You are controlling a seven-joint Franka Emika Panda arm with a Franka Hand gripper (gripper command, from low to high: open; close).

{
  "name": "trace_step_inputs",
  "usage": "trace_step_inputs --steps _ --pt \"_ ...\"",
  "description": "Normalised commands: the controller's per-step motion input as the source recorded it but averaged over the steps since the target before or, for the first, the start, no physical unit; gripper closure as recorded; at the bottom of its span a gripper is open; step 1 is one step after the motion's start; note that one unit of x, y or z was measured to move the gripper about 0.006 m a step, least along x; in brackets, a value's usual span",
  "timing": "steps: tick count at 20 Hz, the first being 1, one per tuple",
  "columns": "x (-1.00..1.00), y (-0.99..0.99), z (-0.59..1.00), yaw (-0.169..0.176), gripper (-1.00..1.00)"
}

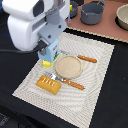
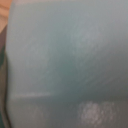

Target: Interact with the objects in diverse but meaningful ways.

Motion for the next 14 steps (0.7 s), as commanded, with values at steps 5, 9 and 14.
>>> trace_step_inputs --steps 5,9,14 --pt "-0.53 -0.28 -0.16 0.000 1.00" --pt "-0.39 -0.14 -0.20 0.000 1.00" --pt "-0.29 -0.06 -0.24 0.000 1.00"
